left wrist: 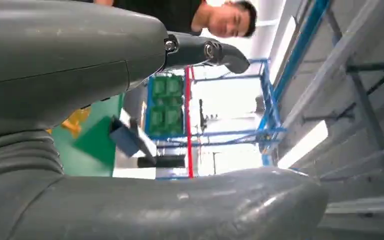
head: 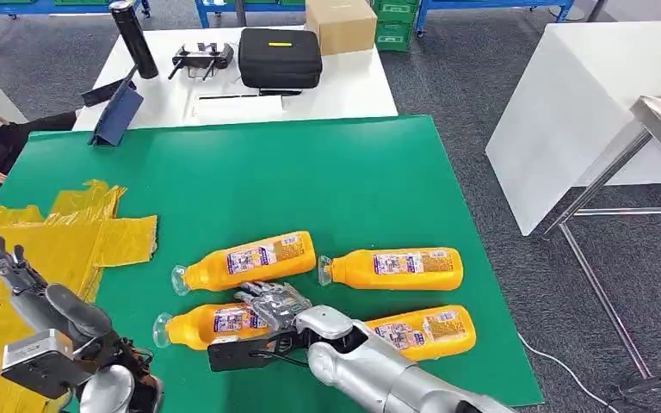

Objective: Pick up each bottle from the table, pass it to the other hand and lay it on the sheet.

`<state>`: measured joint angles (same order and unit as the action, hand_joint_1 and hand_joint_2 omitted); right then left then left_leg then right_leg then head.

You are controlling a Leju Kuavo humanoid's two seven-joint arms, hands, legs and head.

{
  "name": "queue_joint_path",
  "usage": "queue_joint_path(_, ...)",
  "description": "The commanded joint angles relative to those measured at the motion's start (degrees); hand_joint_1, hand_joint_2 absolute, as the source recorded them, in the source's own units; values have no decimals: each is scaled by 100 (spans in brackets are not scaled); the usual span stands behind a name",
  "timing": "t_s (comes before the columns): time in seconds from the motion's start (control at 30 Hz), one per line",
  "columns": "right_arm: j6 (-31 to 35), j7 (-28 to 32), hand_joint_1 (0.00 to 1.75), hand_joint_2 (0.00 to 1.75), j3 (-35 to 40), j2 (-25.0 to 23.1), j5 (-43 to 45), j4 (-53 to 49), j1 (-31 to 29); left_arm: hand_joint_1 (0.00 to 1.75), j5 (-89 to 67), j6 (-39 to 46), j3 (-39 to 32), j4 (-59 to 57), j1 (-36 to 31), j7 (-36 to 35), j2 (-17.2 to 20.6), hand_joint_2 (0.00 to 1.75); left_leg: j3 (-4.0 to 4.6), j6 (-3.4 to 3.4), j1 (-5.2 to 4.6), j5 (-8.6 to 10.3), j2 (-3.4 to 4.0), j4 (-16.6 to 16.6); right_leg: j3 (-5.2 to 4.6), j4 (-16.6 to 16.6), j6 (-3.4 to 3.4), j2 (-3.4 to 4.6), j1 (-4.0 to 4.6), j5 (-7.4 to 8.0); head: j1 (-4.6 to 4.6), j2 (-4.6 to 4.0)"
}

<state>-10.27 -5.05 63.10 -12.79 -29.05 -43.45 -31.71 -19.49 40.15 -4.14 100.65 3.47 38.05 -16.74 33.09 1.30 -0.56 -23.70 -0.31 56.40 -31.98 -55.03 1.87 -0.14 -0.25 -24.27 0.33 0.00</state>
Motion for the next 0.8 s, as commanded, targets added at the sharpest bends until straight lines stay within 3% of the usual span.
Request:
queue_joint_path(0.03, -196, -55, 175, 175, 445, 52, 206, 561, 88, 0, 707, -15, -988, -377, -166, 195, 351, 0, -4, -19, 4, 13, 12, -18, -1, 15, -7, 8, 2, 14, 0, 0)
queue_joint_path(0.53, 138, 82, 175, 175, 193, 104, 625, 544, 57, 0, 781, -15, -1182, -339, -110, 195, 235, 0, 1, -23, 14, 7, -9, -4, 1, 7, -9, -13, 7, -1, -2, 0)
queue_joint_path(0.63, 1199, 1001, 175, 175, -871, 290, 1308, -489, 702, 0, 570, -15, -1450, -177, 67, 195, -11, 0, -3, -18, 14, 7, -6, -3, -4, 7, -8, -9, 7, 3, 0, 0)
queue_joint_path(0.7, 1267, 1262, 175, 175, -1021, 288, 1437, -731, 818, 0, 668, -15, -1414, 23, 59, 195, 7, 0, -5, -14, 18, 2, -6, -2, -5, 11, -6, -9, 12, 0, 0, 0)
queue_joint_path(0.73, 1281, 1591, 175, 175, -1406, 518, 1869, -2036, 1426, 0, 559, -15, -1515, 118, 217, 195, -130, 0, 2, -17, 17, 3, -9, 0, -12, 7, -6, -12, 10, 0, 0, 0)
queue_joint_path(0.8, 1743, 2386, 175, 175, -1789, 736, 1898, -2941, 1955, 0, 551, -15, -1578, 337, 340, 195, -198, 0, 14, -12, 14, -3, 3, 1, -4, 6, -4, 1, 7, -2, -2, 0)
